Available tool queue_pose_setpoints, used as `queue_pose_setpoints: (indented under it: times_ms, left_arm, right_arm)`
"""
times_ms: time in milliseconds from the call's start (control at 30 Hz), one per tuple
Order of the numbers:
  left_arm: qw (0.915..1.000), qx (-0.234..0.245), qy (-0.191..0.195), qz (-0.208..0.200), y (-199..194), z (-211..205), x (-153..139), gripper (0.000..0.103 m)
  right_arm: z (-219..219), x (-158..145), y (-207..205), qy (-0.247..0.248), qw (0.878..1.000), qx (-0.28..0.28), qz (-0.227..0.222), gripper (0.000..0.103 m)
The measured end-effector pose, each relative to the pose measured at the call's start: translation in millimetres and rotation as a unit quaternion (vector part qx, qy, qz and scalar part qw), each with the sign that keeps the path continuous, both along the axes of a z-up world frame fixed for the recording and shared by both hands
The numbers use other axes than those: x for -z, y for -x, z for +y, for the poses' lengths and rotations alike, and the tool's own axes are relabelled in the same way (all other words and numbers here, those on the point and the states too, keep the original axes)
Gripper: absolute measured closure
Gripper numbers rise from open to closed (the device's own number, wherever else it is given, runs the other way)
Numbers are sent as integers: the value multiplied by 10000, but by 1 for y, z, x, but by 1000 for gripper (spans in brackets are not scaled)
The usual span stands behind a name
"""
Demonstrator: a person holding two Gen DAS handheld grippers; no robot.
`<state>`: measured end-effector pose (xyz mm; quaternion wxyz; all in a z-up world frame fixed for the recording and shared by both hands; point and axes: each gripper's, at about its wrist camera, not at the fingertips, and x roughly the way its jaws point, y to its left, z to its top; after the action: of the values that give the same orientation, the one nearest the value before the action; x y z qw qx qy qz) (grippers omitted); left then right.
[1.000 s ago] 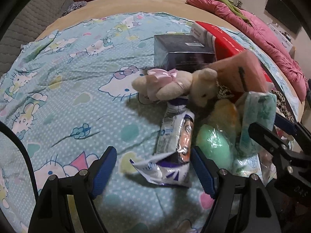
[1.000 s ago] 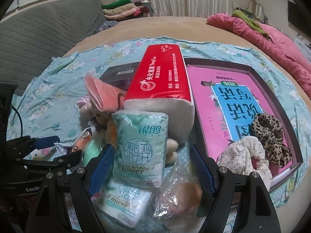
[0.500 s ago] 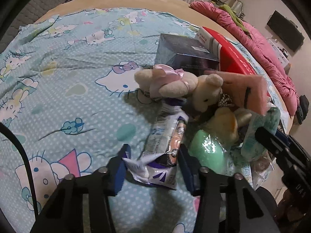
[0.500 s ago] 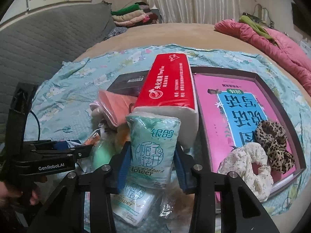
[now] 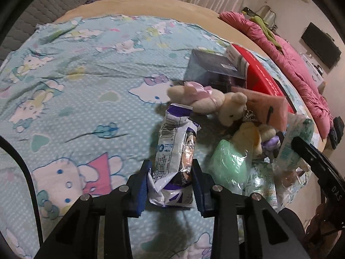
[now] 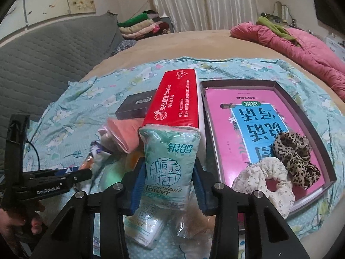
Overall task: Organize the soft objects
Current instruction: 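Lift the snack packet and green tissue pack off the pile with both tools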
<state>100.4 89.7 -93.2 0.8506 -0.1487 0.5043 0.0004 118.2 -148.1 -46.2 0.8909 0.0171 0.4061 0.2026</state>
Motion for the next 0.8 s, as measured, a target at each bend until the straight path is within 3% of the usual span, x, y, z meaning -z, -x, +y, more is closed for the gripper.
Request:
queue_pose_setpoints:
  times_ms: [800]
  left_arm:
    - [9949,363,-397,-852,27,-53,-87,67]
  right_arm:
    - [-22,-39,21,-269,9988,108,-406,61]
